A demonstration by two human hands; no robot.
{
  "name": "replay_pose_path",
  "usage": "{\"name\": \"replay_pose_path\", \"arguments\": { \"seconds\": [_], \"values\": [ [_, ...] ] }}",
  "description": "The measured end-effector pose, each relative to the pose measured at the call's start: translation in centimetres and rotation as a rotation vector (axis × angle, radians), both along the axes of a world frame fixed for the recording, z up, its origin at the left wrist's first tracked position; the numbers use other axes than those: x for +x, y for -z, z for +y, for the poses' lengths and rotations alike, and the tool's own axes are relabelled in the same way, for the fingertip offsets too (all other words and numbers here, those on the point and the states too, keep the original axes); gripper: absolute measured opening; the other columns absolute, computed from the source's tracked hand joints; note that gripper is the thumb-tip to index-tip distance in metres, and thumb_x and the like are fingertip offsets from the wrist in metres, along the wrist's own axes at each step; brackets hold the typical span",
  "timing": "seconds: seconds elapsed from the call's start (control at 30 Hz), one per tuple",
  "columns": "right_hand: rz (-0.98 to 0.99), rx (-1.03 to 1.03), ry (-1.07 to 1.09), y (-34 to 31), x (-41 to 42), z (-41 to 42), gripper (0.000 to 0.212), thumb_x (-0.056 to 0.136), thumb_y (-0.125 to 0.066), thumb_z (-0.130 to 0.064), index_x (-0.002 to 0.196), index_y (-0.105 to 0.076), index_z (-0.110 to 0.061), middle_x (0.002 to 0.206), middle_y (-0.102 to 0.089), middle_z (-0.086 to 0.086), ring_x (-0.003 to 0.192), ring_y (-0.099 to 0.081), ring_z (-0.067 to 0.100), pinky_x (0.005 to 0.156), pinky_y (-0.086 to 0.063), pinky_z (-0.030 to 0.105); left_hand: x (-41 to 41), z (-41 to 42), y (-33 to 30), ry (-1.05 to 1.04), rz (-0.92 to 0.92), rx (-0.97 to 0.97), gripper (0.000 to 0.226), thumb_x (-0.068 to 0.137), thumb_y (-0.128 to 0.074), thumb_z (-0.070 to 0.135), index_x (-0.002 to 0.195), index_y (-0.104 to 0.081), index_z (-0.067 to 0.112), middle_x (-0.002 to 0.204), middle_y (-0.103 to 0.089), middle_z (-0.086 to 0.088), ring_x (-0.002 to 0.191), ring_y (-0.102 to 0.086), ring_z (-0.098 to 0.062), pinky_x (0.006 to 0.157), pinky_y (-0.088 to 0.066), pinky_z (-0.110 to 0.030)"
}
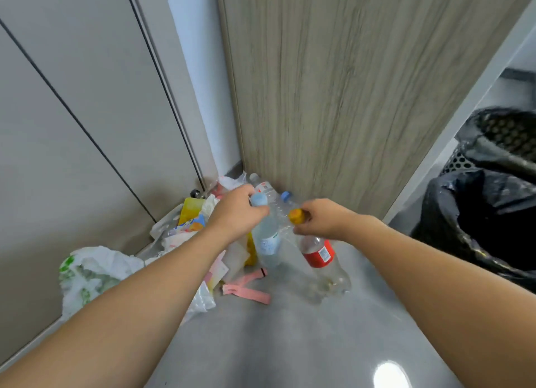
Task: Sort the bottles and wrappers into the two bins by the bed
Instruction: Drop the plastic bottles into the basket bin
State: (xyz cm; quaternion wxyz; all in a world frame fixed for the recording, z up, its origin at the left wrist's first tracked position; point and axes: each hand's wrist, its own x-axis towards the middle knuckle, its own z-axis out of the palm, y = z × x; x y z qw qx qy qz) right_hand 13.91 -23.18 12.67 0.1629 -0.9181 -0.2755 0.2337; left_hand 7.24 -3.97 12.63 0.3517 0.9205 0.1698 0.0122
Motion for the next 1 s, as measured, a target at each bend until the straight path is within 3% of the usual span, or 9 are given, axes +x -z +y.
{"name": "replay_pose_path", "arguments": {
  "seconds": [0.07, 0.17, 0.27, 0.4, 0.5, 0.57, 0.7, 0.9, 1.0],
  "values": [
    [-0.028, 0.003, 0.042, -3.0, 0.3, -1.5, 0.031, 0.081, -0.070, -0.037, 0.065, -0.046, -0.024, 0.070, -0.051, -0.004, 0.074, -0.052, 0.019, 0.056, -0.035, 0.026, 0.7, -1.3, -2.6, -0.030, -0.068, -0.051, 0.017, 0.072, -0.069, 0.028, 0.084, -0.059, 0.022, 0.074, -0.064, 0.005, 0.068, -0.060, -0.015, 0.055, -0.043, -0.029],
    [-0.062, -0.008, 0.089, -6.3, 0.8, -4.2, 0.026, 0.081, -0.070, -0.035, 0.074, -0.053, -0.017, 0.078, -0.055, 0.000, 0.077, -0.053, 0.020, 0.062, -0.037, 0.027, 1.4, -3.2, -6.1, -0.019, -0.125, -0.047, 0.016, 0.071, -0.070, 0.026, 0.084, -0.061, 0.021, 0.073, -0.063, 0.005, 0.068, -0.058, -0.012, 0.054, -0.038, -0.026],
    [-0.050, 0.026, 0.165, -8.7, 1.4, -7.3, 0.026, 0.080, -0.072, -0.033, 0.087, -0.059, -0.012, 0.081, -0.057, 0.001, 0.079, -0.055, 0.020, 0.064, -0.041, 0.029, 2.1, -5.4, -8.8, 0.033, -0.133, -0.042, 0.018, 0.068, -0.071, 0.029, 0.080, -0.062, 0.020, 0.073, -0.065, 0.003, 0.070, -0.060, -0.016, 0.055, -0.040, -0.026],
    [0.017, 0.101, 0.252, -11.4, 2.5, -12.1, 0.025, 0.079, -0.075, -0.028, 0.074, -0.054, -0.016, 0.073, -0.055, 0.001, 0.071, -0.055, 0.019, 0.064, -0.044, 0.029, 3.1, -9.4, -12.5, 0.168, -0.102, -0.019, 0.023, 0.061, -0.070, 0.036, 0.077, -0.063, 0.021, 0.071, -0.065, 0.001, 0.062, -0.061, -0.019, 0.049, -0.049, -0.030],
    [0.146, 0.195, 0.362, -13.2, 2.8, -15.7, 0.019, 0.082, -0.074, -0.021, 0.088, -0.062, -0.008, 0.077, -0.059, 0.006, 0.068, -0.059, 0.018, 0.061, -0.053, 0.029, 3.8, -13.0, -15.1, 0.275, -0.067, 0.027, 0.028, 0.057, -0.068, 0.041, 0.075, -0.063, 0.021, 0.072, -0.067, -0.001, 0.056, -0.059, -0.019, 0.049, -0.053, -0.036],
    [0.184, 0.197, 0.420, -14.5, 3.0, -18.0, 0.023, 0.083, -0.073, -0.019, 0.099, -0.063, -0.006, 0.085, -0.064, 0.008, 0.075, -0.065, 0.020, 0.067, -0.059, 0.030, 4.2, -15.6, -16.5, 0.350, -0.060, 0.055, 0.030, 0.058, -0.068, 0.041, 0.076, -0.064, 0.018, 0.073, -0.067, -0.003, 0.057, -0.057, -0.019, 0.053, -0.055, -0.036],
    [0.250, 0.226, 0.485, -17.3, 3.6, -23.0, 0.029, 0.083, -0.072, -0.013, 0.108, -0.061, -0.005, 0.105, -0.069, 0.017, 0.096, -0.069, 0.025, 0.082, -0.059, 0.040, 5.8, -21.9, -19.1, 0.485, -0.067, 0.128, 0.031, 0.065, -0.071, 0.037, 0.077, -0.065, 0.009, 0.067, -0.061, -0.003, 0.058, -0.050, -0.018, 0.052, -0.040, -0.027],
    [0.174, 0.264, 0.543, -21.5, 5.2, -31.0, 0.023, 0.084, -0.071, -0.013, 0.101, -0.062, -0.003, 0.095, -0.070, 0.016, 0.092, -0.069, 0.023, 0.084, -0.058, 0.042, 9.1, -32.5, -22.3, 0.591, -0.161, 0.169, 0.038, 0.066, -0.070, 0.037, 0.063, -0.040, 0.013, 0.059, -0.041, 0.001, 0.052, -0.037, -0.016, 0.047, -0.027, -0.025],
    [0.092, 0.326, 0.598, -22.6, 6.3, -35.3, 0.017, 0.082, -0.070, -0.012, 0.098, -0.064, -0.007, 0.098, -0.070, 0.014, 0.097, -0.068, 0.027, 0.083, -0.059, 0.042, 11.6, -37.7, -24.0, 0.597, -0.245, 0.241, 0.039, 0.068, -0.070, 0.040, 0.063, -0.041, 0.016, 0.060, -0.043, 0.002, 0.054, -0.041, -0.017, 0.047, -0.026, -0.023]
  ]
}}
